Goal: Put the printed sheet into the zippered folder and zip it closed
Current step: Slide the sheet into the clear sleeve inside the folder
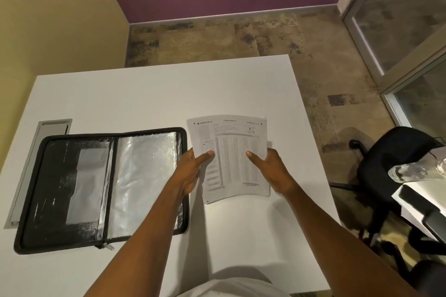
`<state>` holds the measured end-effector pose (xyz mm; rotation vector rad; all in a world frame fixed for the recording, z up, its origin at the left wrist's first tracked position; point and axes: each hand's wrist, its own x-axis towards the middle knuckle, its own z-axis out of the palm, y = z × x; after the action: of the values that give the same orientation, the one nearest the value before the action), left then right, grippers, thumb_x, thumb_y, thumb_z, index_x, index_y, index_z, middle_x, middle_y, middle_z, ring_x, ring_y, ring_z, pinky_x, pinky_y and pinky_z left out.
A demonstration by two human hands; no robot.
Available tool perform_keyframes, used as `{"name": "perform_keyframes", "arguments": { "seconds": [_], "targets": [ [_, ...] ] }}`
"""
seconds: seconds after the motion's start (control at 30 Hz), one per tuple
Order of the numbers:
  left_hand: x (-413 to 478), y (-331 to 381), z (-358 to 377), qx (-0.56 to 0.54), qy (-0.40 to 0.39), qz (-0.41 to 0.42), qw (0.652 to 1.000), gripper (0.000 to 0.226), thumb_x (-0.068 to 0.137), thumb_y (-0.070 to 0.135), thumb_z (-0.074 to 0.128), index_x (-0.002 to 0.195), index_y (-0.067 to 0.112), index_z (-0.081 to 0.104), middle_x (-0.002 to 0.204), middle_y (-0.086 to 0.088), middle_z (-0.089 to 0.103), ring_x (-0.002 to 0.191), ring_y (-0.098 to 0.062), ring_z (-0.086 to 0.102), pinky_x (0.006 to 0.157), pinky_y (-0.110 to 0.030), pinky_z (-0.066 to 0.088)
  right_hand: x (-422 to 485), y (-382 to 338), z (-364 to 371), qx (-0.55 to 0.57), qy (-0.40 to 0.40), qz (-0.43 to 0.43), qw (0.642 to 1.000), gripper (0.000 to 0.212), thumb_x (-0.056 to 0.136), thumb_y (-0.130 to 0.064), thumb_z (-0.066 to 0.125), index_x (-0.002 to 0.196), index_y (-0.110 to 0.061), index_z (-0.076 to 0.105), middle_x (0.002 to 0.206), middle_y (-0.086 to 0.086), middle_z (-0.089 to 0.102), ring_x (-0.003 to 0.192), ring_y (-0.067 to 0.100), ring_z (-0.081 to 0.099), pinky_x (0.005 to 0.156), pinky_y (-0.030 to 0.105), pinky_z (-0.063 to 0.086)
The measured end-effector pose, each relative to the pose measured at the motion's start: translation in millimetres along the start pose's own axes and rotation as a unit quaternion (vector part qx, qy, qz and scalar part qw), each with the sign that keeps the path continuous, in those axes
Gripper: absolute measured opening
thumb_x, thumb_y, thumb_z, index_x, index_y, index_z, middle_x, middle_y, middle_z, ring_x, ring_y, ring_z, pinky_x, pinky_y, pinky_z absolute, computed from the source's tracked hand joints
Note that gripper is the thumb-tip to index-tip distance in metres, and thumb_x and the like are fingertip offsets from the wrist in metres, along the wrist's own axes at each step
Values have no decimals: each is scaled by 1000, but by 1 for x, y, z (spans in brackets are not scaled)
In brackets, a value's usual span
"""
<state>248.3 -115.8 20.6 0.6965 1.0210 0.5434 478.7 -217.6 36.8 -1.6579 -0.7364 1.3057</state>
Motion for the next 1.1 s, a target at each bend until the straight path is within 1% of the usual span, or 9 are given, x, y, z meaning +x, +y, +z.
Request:
{"name": "perform_keyframes", "arguments": {
  "seconds": [0.13,0.27,0.4,0.47,0.57,0.67,0.8,0.93,1.1],
  "targets": [
    [-1,1,7,66,39,53,996,33,90,8,79,122,18,73,121,-12,77,114,-31,73,103,-50,57,-5,2,-1,19,23,-13,999,15,97,-30,70,111,-32,73,115,-1,78,103,14,76,93,37,62],
    [-8,2,14,102,25,108,989,31,93,11,77,104,39,81,114,-2,79,105,-16,76,85,-26,61,-9,4,-4,42,26,-2,999,12,96,-27,71,105,-34,74,110,-3,79,106,19,75,98,42,60],
    [-12,-5,13,123,23,137,983,25,92,19,79,110,36,80,112,-2,80,104,-14,76,82,-21,59,-13,4,-8,56,33,-8,998,19,95,-25,72,105,-41,76,110,-6,79,109,15,73,102,42,57],
    [-12,-11,13,139,16,140,980,25,90,25,81,114,30,80,112,-3,81,105,-15,76,83,-23,58,-15,7,-8,55,41,-9,998,27,94,-24,74,104,-49,74,110,-14,78,108,5,71,104,39,54],
    [-10,-14,15,167,7,130,977,26,86,34,83,112,29,81,109,-2,81,101,-13,76,87,-32,59,-16,13,-6,73,51,-7,996,29,92,-19,77,115,-35,71,115,-8,77,112,9,71,109,42,52],
    [-6,-14,18,189,-5,130,973,34,87,35,84,120,30,77,117,0,79,108,-14,75,89,-30,60,-12,13,-3,77,62,-10,995,37,91,-15,78,125,-26,67,121,-1,75,117,16,69,108,45,53],
    [1,-15,22,220,25,123,967,34,80,47,85,106,25,80,105,-16,78,90,-22,70,80,-41,53,-4,9,-2,78,86,13,993,19,91,-20,79,104,-31,72,110,-3,79,106,16,74,100,46,58],
    [5,-11,24,230,41,157,960,41,85,42,85,122,31,73,112,3,79,106,-14,74,90,-39,62,1,6,-2,70,98,21,993,16,90,-23,80,99,-33,72,99,-12,79,101,13,74,86,31,63],
    [5,-18,22,220,43,158,962,43,89,31,83,129,23,70,115,-1,78,110,-21,73,96,-51,60,-1,10,-3,58,95,23,994,16,89,-24,80,96,-35,71,93,-19,78,96,6,74,79,21,61]
  ]
}}
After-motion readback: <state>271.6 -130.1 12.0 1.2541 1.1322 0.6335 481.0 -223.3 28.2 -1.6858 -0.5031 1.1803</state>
